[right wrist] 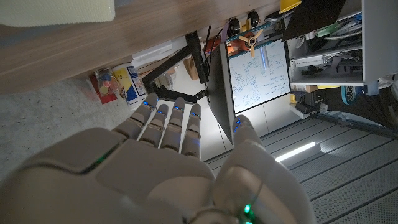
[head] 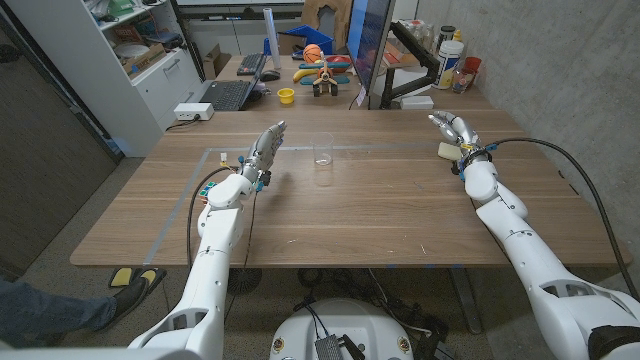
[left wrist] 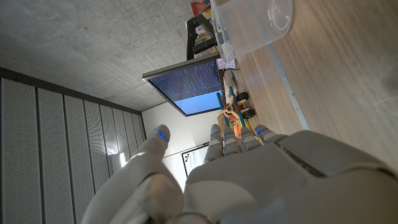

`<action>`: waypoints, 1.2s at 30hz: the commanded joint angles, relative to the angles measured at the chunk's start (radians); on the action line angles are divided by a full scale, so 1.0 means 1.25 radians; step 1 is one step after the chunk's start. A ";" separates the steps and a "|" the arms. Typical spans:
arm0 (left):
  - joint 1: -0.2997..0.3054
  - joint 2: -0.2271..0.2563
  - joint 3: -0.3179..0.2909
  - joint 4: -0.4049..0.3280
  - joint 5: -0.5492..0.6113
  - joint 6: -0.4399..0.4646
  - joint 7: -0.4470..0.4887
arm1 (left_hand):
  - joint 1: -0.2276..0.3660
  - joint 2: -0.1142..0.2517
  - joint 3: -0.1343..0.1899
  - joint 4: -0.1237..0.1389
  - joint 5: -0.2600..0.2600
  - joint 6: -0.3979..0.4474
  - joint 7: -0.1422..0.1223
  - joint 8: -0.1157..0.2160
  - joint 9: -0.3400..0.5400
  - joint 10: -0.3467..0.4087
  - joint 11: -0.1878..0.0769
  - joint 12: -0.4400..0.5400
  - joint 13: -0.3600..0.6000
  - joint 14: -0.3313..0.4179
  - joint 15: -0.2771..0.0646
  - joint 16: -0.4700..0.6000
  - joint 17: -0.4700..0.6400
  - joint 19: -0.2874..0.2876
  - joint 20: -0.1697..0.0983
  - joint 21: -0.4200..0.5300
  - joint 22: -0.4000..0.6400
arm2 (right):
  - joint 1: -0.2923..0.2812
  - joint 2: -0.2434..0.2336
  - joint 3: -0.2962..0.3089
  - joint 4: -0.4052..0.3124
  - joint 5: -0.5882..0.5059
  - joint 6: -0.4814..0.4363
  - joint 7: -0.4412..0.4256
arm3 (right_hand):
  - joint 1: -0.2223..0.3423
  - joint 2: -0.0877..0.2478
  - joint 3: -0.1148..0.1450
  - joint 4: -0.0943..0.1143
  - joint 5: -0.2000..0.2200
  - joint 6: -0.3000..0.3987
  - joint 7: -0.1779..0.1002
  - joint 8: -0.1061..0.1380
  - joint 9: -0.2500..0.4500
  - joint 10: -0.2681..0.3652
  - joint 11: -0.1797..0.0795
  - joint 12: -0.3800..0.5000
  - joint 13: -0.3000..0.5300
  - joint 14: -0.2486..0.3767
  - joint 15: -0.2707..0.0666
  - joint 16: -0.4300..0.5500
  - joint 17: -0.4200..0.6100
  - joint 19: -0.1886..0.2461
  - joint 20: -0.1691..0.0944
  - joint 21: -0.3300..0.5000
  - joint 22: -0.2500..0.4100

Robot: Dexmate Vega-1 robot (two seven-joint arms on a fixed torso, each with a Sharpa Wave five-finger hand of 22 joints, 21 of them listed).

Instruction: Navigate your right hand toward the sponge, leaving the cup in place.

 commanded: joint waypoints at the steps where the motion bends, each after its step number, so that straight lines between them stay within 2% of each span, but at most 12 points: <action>1: -0.007 0.003 0.001 0.004 0.001 0.002 -0.004 | 0.008 0.004 -0.005 -0.001 -0.003 0.007 0.001 0.004 0.004 0.005 -0.001 0.005 0.003 -0.004 -0.001 0.004 0.001 -0.027 -0.003 -0.002 0.003 | 0.002 -0.011 -0.018 -0.010 -0.026 -0.030 -0.007 | 0.003 -0.003 0.005 0.000 0.005 -0.001 -0.003 -0.004 0.003 -0.002 -0.003 -0.002 0.003 -0.006 -0.019 0.001 0.002 -0.005 -0.032 -0.007 0.004; 9: -0.008 0.004 0.001 0.004 0.003 0.004 -0.003 | 0.008 0.004 -0.006 -0.001 -0.003 0.008 0.002 0.003 0.004 0.005 -0.002 0.005 0.003 -0.005 -0.002 0.003 0.001 -0.025 -0.012 -0.003 0.003 | 0.007 -0.014 -0.027 -0.008 -0.036 -0.047 -0.009 | 0.002 -0.003 0.005 0.001 0.005 -0.001 -0.005 -0.004 0.003 -0.002 -0.003 -0.002 0.003 -0.009 -0.019 0.001 0.002 -0.010 -0.030 -0.013 0.004; 18: -0.007 0.006 0.000 -0.004 0.006 0.010 -0.002 | 0.009 0.005 -0.007 -0.001 -0.003 0.009 0.003 0.003 0.004 0.004 -0.001 0.005 0.003 -0.005 -0.002 0.003 0.001 -0.025 -0.012 -0.004 0.003 | 0.010 -0.021 -0.034 -0.008 -0.047 -0.061 -0.015 | 0.001 -0.003 0.005 0.001 0.006 -0.002 -0.007 -0.004 0.003 -0.004 -0.001 -0.002 0.003 -0.012 -0.018 0.002 0.002 -0.012 -0.030 -0.018 0.004; 27: -0.009 0.006 0.003 -0.005 0.010 0.016 -0.001 | 0.009 0.006 -0.008 -0.001 -0.003 0.009 0.002 0.003 0.004 0.004 -0.002 0.005 0.003 -0.006 -0.003 0.003 0.001 -0.026 -0.008 -0.005 0.003 | 0.015 -0.024 -0.037 0.002 -0.048 -0.066 -0.022 | 0.001 -0.003 0.006 0.001 0.006 -0.004 -0.014 -0.005 0.003 -0.009 -0.007 -0.003 0.003 -0.016 -0.012 0.002 0.002 -0.017 -0.028 -0.025 0.005; 36: -0.016 0.006 0.005 0.008 0.012 0.012 -0.002 | 0.009 0.006 -0.009 -0.001 -0.003 0.010 0.001 0.002 0.004 0.005 -0.002 0.005 0.003 -0.006 -0.002 0.003 0.001 -0.027 -0.006 -0.007 0.004 | 0.016 -0.032 -0.053 -0.004 -0.077 -0.107 -0.023 | -0.001 -0.003 0.005 0.002 0.006 -0.006 -0.014 -0.005 0.003 -0.020 -0.010 -0.007 0.003 -0.018 -0.011 0.003 0.002 -0.019 -0.024 -0.030 0.005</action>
